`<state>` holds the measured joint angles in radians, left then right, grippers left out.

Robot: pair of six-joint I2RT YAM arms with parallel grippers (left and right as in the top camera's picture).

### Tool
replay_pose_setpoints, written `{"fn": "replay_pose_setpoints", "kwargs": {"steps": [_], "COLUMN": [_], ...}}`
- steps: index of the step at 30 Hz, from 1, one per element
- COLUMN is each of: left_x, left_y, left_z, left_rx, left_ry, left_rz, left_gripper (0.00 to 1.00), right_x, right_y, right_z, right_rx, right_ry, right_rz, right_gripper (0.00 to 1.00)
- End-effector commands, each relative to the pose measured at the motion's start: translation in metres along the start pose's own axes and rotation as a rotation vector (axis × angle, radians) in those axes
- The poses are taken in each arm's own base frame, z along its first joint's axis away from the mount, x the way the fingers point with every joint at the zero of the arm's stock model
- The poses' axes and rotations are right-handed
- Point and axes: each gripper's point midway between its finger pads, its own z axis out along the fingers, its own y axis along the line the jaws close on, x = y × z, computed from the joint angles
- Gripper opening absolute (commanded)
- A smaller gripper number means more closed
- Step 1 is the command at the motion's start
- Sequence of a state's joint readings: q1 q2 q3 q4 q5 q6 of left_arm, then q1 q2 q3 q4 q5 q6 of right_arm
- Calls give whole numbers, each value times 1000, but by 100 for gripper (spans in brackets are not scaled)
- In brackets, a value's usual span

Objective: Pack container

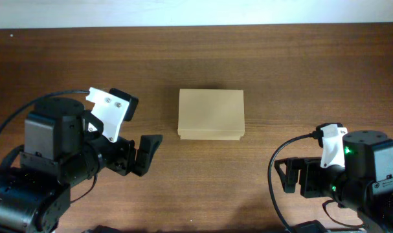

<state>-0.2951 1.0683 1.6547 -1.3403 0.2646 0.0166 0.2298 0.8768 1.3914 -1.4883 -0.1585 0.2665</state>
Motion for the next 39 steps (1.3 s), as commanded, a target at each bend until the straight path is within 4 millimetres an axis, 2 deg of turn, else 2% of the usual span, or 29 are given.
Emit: {"fn": "replay_pose_setpoints", "kwargs": {"steps": [1, 9, 14, 16, 18, 21, 23, 25, 30, 34, 39], "left_x": [0, 2, 31, 43, 63, 100, 123, 138, 167, 180, 199], "left_y": [-1, 0, 19, 24, 32, 40, 47, 55, 70, 76, 74], "left_z": [-3, -5, -41, -46, -42, -22, 0, 23, 68, 94, 119], "left_rx": [4, -7, -170, -202, -240, -263, -271, -279, -279, -273, -231], "left_ry": [-8, -8, -70, -126, -181, -220, -247, -273, -300, -333, -313], "left_rz": [7, 7, 16, 12, -5, 19, 30, 26, 26, 37, 53], "left_gripper": [100, 100, 100, 100, 100, 100, 100, 100, 100, 99, 100], "right_x": [-3, -3, -3, -3, -3, -3, -3, -3, -3, -3, -3], "right_y": [1, 1, 1, 1, 1, 1, 1, 1, 1, 1, 1], "right_z": [-3, -3, -3, -3, -3, -3, -3, -3, -3, -3, -3], "right_rx": [-5, -5, -5, -5, -5, -5, -5, -5, -5, -5, -5], "right_ry": [-14, -14, -14, -14, -14, -14, -14, -14, -14, -14, -14], "right_rz": [3, 3, 3, 3, 3, 3, 3, 3, 3, 3, 3], "right_gripper": [99, 99, 99, 99, 99, 99, 99, 99, 99, 99, 99]}}
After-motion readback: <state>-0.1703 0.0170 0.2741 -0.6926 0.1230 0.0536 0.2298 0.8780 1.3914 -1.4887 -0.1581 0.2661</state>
